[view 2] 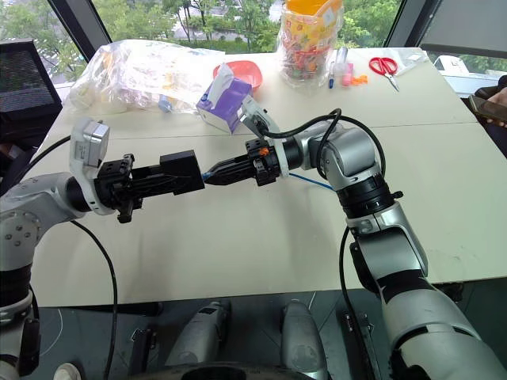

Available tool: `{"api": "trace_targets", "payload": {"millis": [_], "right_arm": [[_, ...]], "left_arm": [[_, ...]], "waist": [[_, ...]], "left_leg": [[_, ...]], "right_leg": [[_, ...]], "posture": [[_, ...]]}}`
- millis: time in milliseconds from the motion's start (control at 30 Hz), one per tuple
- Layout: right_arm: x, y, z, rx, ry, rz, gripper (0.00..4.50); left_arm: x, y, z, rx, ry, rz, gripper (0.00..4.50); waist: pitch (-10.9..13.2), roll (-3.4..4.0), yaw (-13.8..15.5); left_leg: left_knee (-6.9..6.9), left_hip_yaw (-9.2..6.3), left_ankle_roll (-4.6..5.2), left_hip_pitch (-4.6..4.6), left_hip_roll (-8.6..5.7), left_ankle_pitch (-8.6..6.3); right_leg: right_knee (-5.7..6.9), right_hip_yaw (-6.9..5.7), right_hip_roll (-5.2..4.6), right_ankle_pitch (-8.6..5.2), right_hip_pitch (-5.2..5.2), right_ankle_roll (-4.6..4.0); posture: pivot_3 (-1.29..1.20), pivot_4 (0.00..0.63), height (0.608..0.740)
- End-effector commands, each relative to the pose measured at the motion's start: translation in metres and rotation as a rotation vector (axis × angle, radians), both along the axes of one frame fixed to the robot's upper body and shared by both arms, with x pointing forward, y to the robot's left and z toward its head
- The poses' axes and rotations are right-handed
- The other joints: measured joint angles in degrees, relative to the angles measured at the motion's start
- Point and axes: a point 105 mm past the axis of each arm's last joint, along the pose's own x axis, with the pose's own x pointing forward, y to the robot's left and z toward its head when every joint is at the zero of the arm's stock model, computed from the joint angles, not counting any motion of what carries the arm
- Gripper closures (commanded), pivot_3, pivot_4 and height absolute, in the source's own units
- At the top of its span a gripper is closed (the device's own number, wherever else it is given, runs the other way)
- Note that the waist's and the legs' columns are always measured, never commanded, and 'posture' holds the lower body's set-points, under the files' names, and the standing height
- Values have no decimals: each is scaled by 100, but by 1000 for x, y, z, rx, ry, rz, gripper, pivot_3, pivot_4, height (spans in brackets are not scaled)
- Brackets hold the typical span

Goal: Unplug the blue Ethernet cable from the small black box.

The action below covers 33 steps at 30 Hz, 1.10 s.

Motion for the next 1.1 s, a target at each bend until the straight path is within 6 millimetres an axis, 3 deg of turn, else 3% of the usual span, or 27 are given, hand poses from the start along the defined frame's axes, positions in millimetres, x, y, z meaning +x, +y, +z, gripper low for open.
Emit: {"api": "trace_targets", "payload": {"millis": [33, 133, 233, 600, 667, 767, 900, 1000, 1100], "right_arm": [[-7, 4, 14, 25, -55, 54, 4440], [2, 0, 8, 5, -76, 5, 4440], [25, -13, -3, -19, -117, -111, 4440], [85, -87, -23, -105, -195, -479, 4440], [99, -98, -31, -150, -278, -574, 4440], [131, -118, -43, -221, -396, -853, 4440], [148, -125, -49, -239, -450, -1033, 4440], [152, -122, -51, -225, -452, -1075, 3280], [153, -118, -52, -212, -446, -1086, 1742]], "left_arm": [[-2, 0, 6, 15, -35, 2, 4009], [-5, 0, 8, 16, -36, -6, 4009], [-8, 2, 7, 31, -34, -10, 4009], [-12, 17, 5, 63, -38, 50, 4009], [-7, 16, 1, 80, -59, 73, 4009], [14, 8, -12, 127, -153, 165, 4009], [36, -8, -32, 156, -234, 223, 4009], [43, -20, -42, 141, -248, 222, 4009], [54, -32, -51, 124, -256, 237, 4009]], "waist": [[0, 0, 0], [0, 0, -2], [0, 0, -5], [1, -1, -17], [1, 0, -15], [1, 0, -2], [1, -1, 4], [1, -1, 0], [1, -1, -4]], "left_leg": [[0, 0, 0, 0, 0, 0], [0, 0, 0, 0, 0, 0], [0, 0, 0, 0, 0, 0], [6, 13, -1, 0, 4, 1], [6, 18, -1, 0, 8, 1], [6, 28, -2, 3, 8, 1], [9, 44, -5, 5, 9, 6], [9, 57, -5, 3, 9, 6], [8, 63, -4, 6, 9, 6]], "right_leg": [[0, 0, 0, 0, 0, 0], [1, 0, 0, 0, 0, 0], [1, 0, 0, 0, 0, 1], [1, 3, 0, 3, 0, -5], [1, 3, 1, 4, -2, -6], [1, 9, 1, 7, -2, -10], [-2, 23, 1, 16, -1, -10], [-3, 38, 1, 26, -7, 7], [-1, 46, 3, 28, -10, 11]], "posture": [[0, 150, 728], [0, 150, 728], [0, 150, 728], [0, 150, 728], [0, 150, 728], [0, 150, 728], [0, 150, 728], [0, 150, 728], [0, 150, 728]]}}
